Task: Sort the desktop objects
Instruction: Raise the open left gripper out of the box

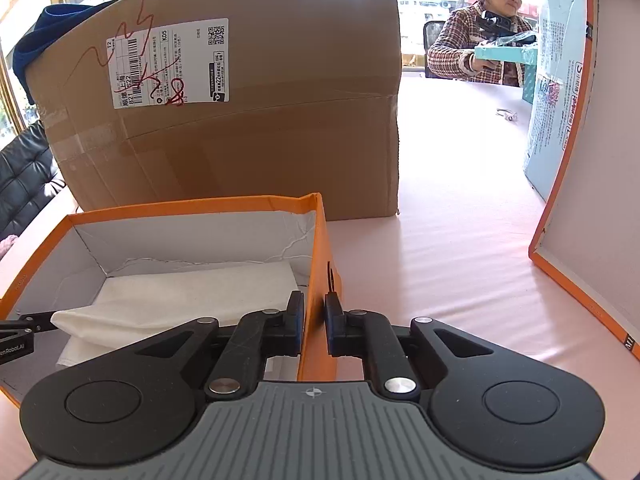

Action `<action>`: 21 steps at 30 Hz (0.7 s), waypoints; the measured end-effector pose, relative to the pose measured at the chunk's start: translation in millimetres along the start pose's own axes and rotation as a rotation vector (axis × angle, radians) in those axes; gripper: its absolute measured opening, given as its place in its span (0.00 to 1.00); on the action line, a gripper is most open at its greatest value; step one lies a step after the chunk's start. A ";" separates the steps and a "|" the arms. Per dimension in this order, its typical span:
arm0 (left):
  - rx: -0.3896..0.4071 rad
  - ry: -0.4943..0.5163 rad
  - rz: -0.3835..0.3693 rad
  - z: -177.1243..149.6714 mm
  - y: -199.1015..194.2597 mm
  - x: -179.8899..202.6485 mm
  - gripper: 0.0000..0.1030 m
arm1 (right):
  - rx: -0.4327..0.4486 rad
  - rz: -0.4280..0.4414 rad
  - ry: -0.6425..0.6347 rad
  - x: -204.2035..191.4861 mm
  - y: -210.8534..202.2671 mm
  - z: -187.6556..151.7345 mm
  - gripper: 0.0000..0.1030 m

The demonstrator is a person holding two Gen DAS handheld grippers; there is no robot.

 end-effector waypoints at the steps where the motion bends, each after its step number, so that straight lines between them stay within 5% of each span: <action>1: -0.002 0.000 0.001 0.0 0.0 -0.1 0.17 | 0.001 0.002 0.001 0.1 0.0 -0.1 0.10; 5: -0.005 -0.016 -0.002 1.9 -0.9 -3.1 0.19 | 0.005 -0.002 0.001 -1.7 0.7 0.3 0.10; 6: -0.008 -0.019 0.003 3.3 -2.0 -3.7 0.30 | 0.003 -0.001 0.004 -1.7 1.3 0.8 0.10; 7: -0.010 -0.021 0.008 4.7 -3.1 -4.3 0.57 | -0.001 0.002 0.010 -1.0 1.9 1.4 0.11; 9: 0.004 -0.022 0.022 7.6 -7.7 -4.7 0.88 | -0.014 0.019 0.037 2.2 2.7 2.6 0.16; 10: 0.024 -0.018 0.029 9.7 -12.4 -4.0 0.87 | -0.025 0.031 0.064 5.3 3.0 3.0 0.23; 12: 0.051 -0.012 0.048 14.2 -19.7 -4.0 0.87 | -0.018 0.046 0.124 12.2 0.0 4.5 0.72; 21: 0.144 -0.061 0.027 31.6 -40.8 -2.6 0.88 | 0.111 0.057 0.229 33.7 -29.9 15.4 0.89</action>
Point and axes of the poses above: each gripper's, at about its wrist camera, not at the fingertips, and y roughly the way its jaws point, x to its right, z to its top, the point moved 2 cm from there along y, roughly the way its jaws point, and after that the axes turned 13 degrees about x, right-handed, at the moved point
